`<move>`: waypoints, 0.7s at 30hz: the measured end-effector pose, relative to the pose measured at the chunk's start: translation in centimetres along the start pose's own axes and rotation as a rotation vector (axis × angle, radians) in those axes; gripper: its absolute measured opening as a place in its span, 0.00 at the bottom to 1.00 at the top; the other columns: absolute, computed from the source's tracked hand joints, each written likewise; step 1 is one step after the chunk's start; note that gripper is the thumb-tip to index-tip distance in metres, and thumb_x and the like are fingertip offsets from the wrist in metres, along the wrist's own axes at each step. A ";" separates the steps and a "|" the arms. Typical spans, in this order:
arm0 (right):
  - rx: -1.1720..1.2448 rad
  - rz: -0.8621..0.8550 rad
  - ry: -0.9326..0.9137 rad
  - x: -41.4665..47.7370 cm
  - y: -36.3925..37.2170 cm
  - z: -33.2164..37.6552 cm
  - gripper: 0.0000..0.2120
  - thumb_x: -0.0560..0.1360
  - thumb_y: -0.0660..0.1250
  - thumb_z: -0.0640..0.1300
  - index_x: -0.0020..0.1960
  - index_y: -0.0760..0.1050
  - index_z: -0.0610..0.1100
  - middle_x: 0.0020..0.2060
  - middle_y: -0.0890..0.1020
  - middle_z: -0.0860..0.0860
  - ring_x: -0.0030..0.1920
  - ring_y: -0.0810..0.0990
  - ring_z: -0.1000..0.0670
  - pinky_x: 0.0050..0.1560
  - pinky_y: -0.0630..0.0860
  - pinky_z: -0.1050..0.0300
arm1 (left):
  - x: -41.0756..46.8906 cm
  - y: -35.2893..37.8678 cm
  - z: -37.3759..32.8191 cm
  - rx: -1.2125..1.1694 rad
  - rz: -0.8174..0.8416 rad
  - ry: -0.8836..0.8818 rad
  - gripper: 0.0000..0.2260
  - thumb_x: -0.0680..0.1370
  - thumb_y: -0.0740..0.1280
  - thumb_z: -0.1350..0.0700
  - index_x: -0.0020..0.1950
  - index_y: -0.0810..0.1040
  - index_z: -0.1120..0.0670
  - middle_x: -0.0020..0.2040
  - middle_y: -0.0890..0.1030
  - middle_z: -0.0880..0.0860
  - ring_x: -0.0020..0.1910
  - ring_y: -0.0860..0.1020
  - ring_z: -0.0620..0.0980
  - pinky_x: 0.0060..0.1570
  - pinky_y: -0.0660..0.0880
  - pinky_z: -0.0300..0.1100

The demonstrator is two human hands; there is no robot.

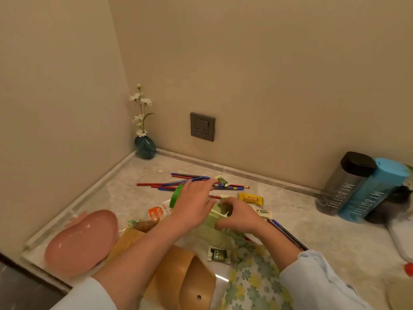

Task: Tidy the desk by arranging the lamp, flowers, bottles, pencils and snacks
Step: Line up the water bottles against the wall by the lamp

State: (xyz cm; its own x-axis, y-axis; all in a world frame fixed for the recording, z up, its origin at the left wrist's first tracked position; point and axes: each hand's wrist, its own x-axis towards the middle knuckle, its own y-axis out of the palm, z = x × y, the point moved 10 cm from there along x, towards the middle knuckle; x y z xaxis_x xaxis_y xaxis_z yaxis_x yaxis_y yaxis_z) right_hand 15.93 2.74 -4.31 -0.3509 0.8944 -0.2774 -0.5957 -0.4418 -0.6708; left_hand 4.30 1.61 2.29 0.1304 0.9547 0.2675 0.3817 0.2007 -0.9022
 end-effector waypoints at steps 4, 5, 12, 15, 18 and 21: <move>0.247 -0.176 0.096 -0.3 -4.6 -2.5 0.28 0.60 0.78 0.48 0.57 0.74 0.48 0.44 0.79 0.54 0.42 0.79 0.55 0.40 0.76 0.60 | 2.9 -1.6 -3.2 0.035 -0.132 0.064 0.27 0.78 0.63 0.46 0.75 0.57 0.47 0.75 0.60 0.49 0.76 0.50 0.50 0.75 0.42 0.54; 0.319 -0.210 0.119 -0.6 -5.7 -3.3 0.27 0.61 0.78 0.48 0.57 0.74 0.47 0.44 0.81 0.52 0.42 0.80 0.55 0.38 0.77 0.60 | 3.6 -1.5 -3.9 -0.008 -0.150 0.054 0.31 0.78 0.63 0.46 0.76 0.53 0.49 0.76 0.55 0.51 0.77 0.45 0.51 0.75 0.42 0.55; 0.563 -0.414 0.183 -4.0 -11.9 -7.2 0.23 0.65 0.76 0.49 0.58 0.74 0.50 0.48 0.81 0.50 0.42 0.80 0.55 0.30 0.72 0.67 | 8.2 1.6 -7.7 -0.552 -0.046 -0.075 0.50 0.73 0.70 0.44 0.75 0.31 0.46 0.78 0.39 0.50 0.77 0.43 0.51 0.72 0.51 0.51; 0.579 -0.487 0.187 -5.1 -14.1 -8.6 0.22 0.67 0.75 0.50 0.58 0.74 0.50 0.49 0.80 0.51 0.46 0.78 0.54 0.38 0.70 0.62 | 10.0 4.4 -10.8 -0.888 0.173 -0.117 0.52 0.74 0.71 0.50 0.73 0.26 0.46 0.78 0.54 0.50 0.74 0.60 0.50 0.72 0.59 0.53; 0.606 -0.508 0.175 -5.7 -15.5 -9.8 0.19 0.68 0.73 0.52 0.57 0.74 0.52 0.48 0.80 0.53 0.48 0.79 0.55 0.40 0.70 0.61 | 11.1 6.9 -13.0 -1.092 0.344 -0.244 0.49 0.74 0.71 0.49 0.76 0.33 0.50 0.67 0.68 0.46 0.65 0.72 0.51 0.67 0.68 0.54; 0.608 -0.504 0.156 -6.2 -16.4 -10.7 0.18 0.68 0.71 0.54 0.57 0.76 0.55 0.49 0.82 0.54 0.50 0.80 0.54 0.44 0.71 0.60 | 11.7 8.6 -15.1 -1.188 0.460 -0.248 0.32 0.74 0.71 0.48 0.73 0.61 0.54 0.61 0.78 0.53 0.55 0.81 0.50 0.51 0.80 0.47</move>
State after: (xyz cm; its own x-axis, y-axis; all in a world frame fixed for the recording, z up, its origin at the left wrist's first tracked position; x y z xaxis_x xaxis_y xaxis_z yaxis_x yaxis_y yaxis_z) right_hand 35.64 5.19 1.03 0.1434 0.9760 -0.1640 -0.9603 0.0971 -0.2616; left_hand 22.89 11.21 2.78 0.3427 0.9240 -0.1697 0.9370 -0.3493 -0.0099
